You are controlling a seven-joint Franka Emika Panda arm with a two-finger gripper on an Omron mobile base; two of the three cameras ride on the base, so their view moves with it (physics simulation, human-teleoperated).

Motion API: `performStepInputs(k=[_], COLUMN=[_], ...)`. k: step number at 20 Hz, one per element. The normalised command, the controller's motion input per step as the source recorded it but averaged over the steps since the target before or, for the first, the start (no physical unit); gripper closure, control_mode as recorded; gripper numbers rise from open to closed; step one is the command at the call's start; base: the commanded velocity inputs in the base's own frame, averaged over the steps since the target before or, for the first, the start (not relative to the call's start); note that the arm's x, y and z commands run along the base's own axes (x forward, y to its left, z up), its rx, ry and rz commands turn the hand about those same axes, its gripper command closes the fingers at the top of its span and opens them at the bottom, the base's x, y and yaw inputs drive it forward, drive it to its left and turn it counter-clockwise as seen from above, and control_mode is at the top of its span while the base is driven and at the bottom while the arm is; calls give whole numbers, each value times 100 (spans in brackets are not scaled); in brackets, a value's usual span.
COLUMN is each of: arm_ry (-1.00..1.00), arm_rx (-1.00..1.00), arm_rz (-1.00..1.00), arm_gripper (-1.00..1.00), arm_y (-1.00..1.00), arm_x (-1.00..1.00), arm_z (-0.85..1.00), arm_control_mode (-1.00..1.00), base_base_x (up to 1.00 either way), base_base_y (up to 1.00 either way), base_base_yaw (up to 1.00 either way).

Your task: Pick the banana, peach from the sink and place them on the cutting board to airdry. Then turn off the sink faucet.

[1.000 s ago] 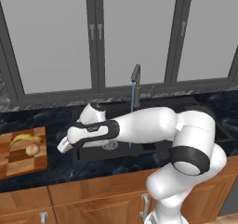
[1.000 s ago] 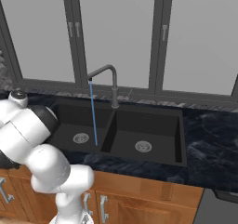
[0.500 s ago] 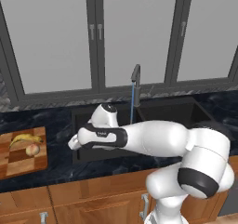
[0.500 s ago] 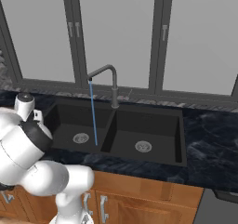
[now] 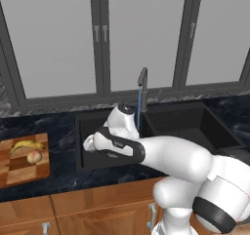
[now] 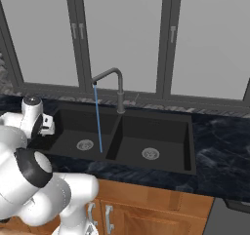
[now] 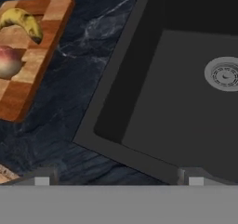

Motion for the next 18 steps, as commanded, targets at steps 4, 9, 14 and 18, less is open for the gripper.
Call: performStepInputs(k=[4,9,14,18], arm_ry=[0,0,0,0], arm_rx=[-1,-1,-1,-1], arm_rz=[-16,-16,-15,-15], arm_gripper=[-100,-100,-100,-100], arm_y=[-49,-49,-48,-48], arm_x=[0,0,0,1], arm_z=[9,9,7,6], arm_control_mode=[-100,-100,-100,-100], base_base_x=[0,0,0,0], base_base_y=[0,0,0,0], base_base_yaw=[0,0,0,0])
